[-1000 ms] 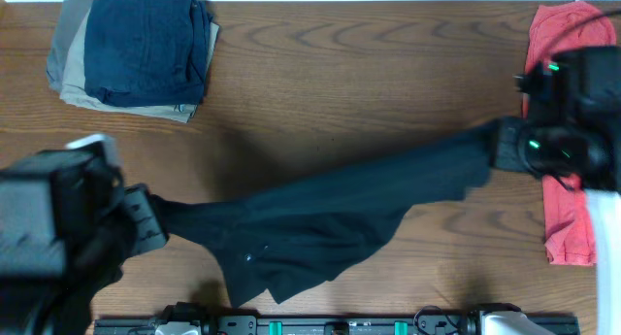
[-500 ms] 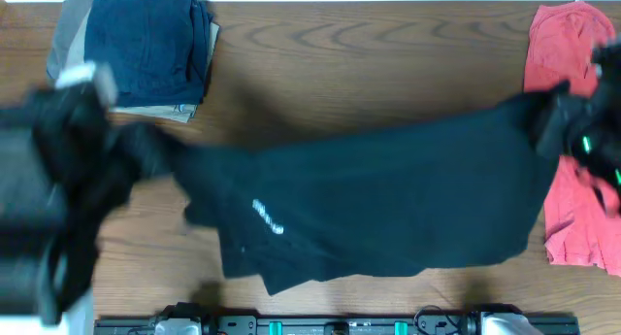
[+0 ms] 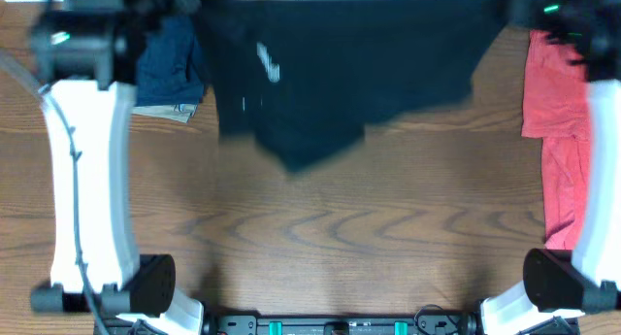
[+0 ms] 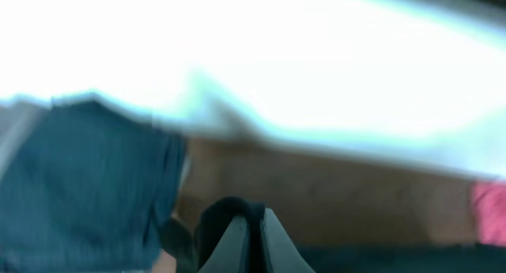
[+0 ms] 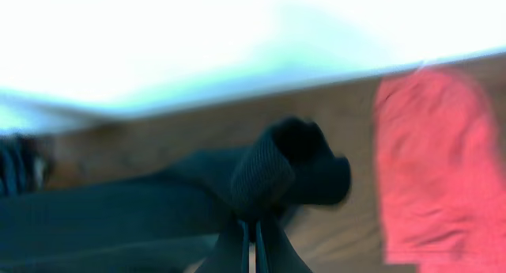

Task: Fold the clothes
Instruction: 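Lift the shirt with both grippers and swing it toward the back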

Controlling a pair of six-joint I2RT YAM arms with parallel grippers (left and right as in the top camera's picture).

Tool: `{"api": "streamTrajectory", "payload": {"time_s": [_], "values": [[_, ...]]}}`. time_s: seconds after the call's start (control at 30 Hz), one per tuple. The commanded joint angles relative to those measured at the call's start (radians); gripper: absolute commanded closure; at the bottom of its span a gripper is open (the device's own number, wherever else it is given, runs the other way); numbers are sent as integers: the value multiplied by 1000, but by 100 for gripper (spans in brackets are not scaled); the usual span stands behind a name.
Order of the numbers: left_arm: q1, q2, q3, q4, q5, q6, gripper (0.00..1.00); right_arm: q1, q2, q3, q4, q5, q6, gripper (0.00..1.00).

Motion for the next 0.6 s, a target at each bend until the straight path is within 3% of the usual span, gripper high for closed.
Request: {"api": "streamTrajectory", "payload": {"time_s": [0.0, 0.1, 0.27, 0.43, 0.57], "values": [[6, -89, 132, -20, 15, 39, 94, -77, -76, 162, -54, 44, -39, 99], [4, -92, 127, -100, 97, 40, 94, -117, -75, 177, -138, 44, -38, 99], [-12, -27, 22, -264, 100, 40, 94, -117, -36, 64, -267, 39, -11, 99], [-42, 104, -185, -351, 104, 39, 94, -91, -1, -230, -245, -2, 4, 99], [-74, 200, -377, -350, 104, 39, 94, -65, 2, -526, -129, -50, 3, 99]]}}
